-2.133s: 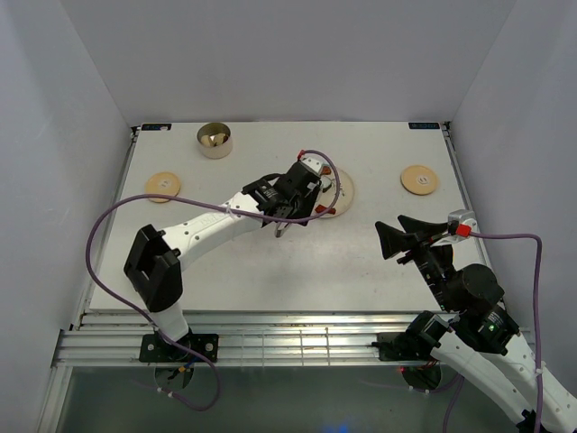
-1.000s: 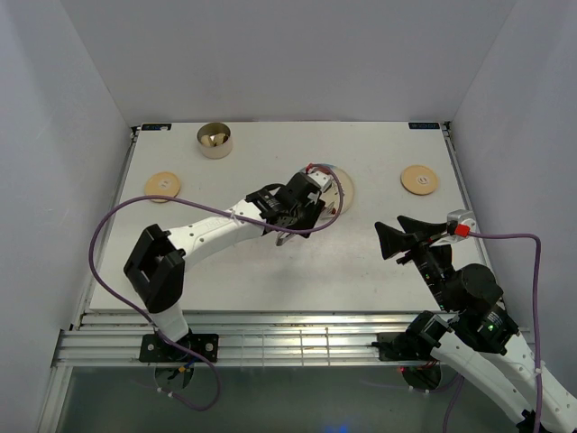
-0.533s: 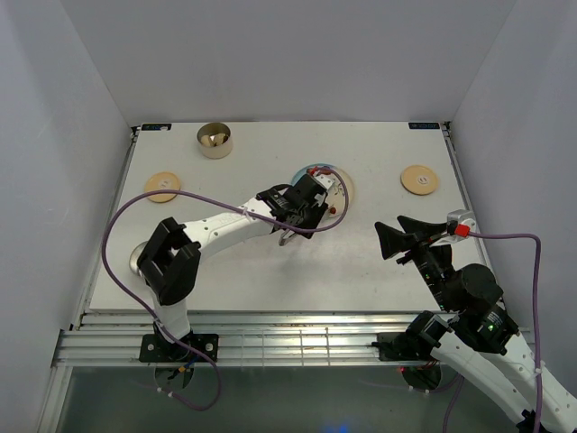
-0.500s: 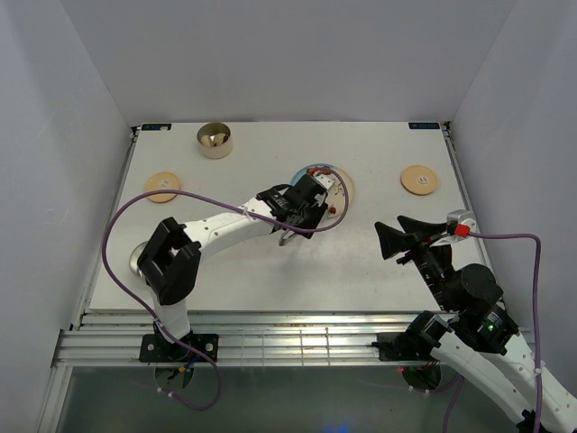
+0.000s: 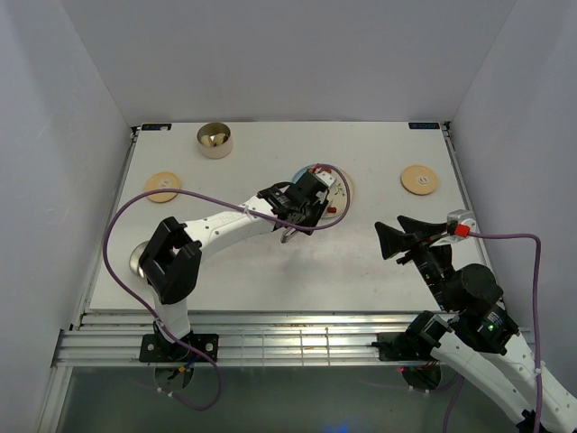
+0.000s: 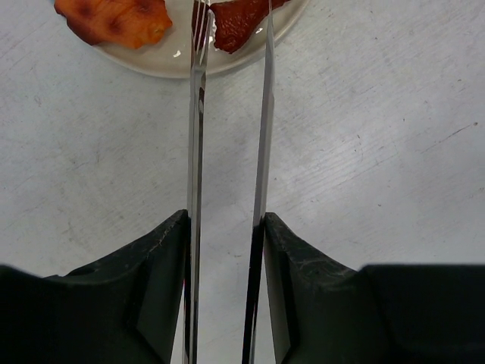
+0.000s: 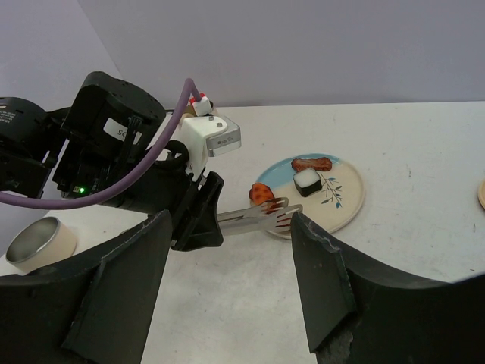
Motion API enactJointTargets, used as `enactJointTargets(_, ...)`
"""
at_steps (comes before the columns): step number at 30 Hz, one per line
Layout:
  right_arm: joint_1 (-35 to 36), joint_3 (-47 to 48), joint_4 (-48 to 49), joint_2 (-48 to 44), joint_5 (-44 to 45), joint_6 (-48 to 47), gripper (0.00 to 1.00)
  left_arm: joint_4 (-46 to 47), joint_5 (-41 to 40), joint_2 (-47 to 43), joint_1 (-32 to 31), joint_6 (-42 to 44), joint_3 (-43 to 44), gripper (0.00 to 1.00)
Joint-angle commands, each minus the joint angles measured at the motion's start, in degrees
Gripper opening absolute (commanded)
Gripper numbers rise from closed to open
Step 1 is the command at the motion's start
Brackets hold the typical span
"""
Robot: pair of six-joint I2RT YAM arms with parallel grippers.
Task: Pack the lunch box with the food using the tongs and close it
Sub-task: Pick up the fake food from the plate.
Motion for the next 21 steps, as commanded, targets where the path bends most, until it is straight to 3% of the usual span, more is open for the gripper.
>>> enactJointTargets(1, 0.1, 0.05, 2.68, -0.74, 0.62, -0.55, 0.7, 0.77, 0.21, -0.05, -0.3, 0.02, 2.12, 0.52)
enactJointTargets(21, 0.19, 0.05, 2.76, -0.39, 0.62, -0.55, 0.7, -0.89, 2.05, -0.75, -0.3, 5.37, 2.38, 0.55)
